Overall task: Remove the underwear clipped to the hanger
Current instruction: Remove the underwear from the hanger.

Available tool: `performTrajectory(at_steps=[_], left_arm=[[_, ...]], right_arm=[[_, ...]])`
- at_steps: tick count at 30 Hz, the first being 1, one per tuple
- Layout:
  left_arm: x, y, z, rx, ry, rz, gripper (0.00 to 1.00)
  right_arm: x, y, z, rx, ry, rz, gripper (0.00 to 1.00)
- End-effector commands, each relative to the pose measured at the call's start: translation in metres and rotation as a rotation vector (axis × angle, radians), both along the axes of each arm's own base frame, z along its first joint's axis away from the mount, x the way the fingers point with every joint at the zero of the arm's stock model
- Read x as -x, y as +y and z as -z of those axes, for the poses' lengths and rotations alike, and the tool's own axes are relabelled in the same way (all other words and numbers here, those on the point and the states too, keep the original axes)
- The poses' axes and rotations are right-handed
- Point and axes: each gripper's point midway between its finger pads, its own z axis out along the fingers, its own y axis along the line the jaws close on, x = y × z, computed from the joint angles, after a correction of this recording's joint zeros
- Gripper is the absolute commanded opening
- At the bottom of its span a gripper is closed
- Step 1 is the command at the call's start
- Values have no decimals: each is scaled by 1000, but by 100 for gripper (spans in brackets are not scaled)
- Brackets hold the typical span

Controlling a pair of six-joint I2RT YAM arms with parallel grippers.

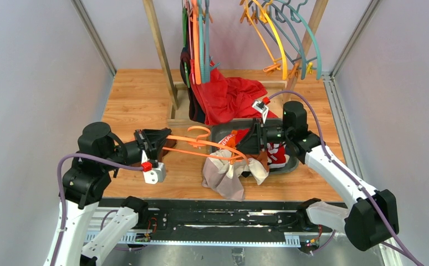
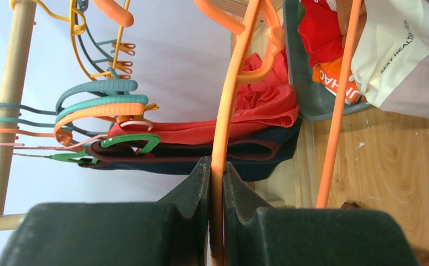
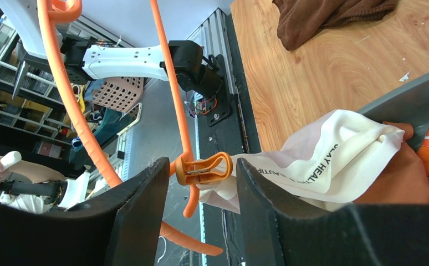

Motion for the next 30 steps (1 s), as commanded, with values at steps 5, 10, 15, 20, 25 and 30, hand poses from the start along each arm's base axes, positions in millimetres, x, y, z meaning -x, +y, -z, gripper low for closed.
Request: performTrajectory(at_steps=[5,10,15,20,25,30], left_arm=[[-5,-2,-9,-1,-71,9,0],[-9,0,-9,-10,-87,-7,0],[-15,2,-6,-19,-97,-28,0],[-17,2,-6,-18,-102,-30,0],[-18,2,-7,-18,-103,-36,0],[-20,4,-6,-21,-102,-51,0]], right_arm=[[4,4,1,-7,12,-33,51],[6,5,0,-14,18,-44,48],[7,5,-4,-24,18,-51,44],[8,6,-6,-28,10,-59,40],[7,6,-7,-27,1,-56,35],[7,6,-7,-20,-11,-56,26]])
